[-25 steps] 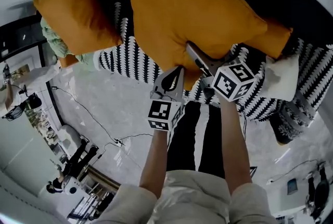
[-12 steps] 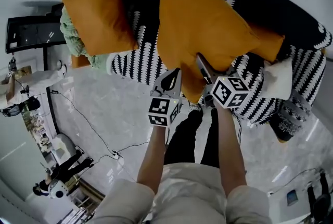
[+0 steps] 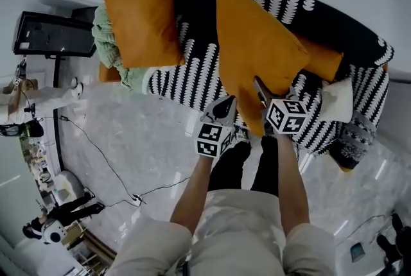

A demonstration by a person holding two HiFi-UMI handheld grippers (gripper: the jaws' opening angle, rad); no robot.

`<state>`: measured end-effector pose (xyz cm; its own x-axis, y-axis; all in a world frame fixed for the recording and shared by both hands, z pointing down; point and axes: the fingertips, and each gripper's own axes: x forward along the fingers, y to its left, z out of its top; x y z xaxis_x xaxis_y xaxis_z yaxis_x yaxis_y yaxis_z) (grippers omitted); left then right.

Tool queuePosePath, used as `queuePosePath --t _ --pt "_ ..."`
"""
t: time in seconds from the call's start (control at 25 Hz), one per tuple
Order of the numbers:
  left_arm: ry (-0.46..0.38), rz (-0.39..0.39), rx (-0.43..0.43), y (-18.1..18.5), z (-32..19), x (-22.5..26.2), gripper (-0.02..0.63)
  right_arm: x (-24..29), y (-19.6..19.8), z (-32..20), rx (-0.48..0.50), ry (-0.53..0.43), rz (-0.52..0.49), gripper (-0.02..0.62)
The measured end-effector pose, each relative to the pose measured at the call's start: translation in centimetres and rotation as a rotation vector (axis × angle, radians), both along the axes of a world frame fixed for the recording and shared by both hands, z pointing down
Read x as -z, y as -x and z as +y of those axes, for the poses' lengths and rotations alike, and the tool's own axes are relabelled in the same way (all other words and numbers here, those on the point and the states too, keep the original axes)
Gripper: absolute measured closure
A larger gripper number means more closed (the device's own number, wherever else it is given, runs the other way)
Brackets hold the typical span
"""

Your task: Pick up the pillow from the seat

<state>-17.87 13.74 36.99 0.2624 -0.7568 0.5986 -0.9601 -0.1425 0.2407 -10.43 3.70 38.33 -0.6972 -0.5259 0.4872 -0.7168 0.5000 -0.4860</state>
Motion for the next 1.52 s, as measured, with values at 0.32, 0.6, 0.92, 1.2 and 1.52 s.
queuePosePath --t 0.32,0.6,0.92,1.2,1.52 --pt "-0.049 0.038 -0.012 -0.1 2.4 4.7 0.600 2.3 -1.6 3.6 0.003 -0.022 0.128 0.280" --pt "-0.116 0.063 -0.009 0.4 3.1 9.0 0.600 7.9 -0.3 5.9 0.052 -0.126 0.251 0.284" --pt "-0.160 0.141 0.070 0.3 4.0 13.2 0.600 12.5 -0.5 8.6 -0.041 -0.199 0.329 0.284" --pt "-0.194 0.149 0.076 -1.9 5.4 15.8 0.600 14.8 -4.0 10.8 -0.208 -0.136 0.164 0.285" --pt "-0.267 0.098 0.097 -5.4 7.3 20.0 0.600 19.2 -7.5 13.0 -0.129 -0.295 0.191 0.285"
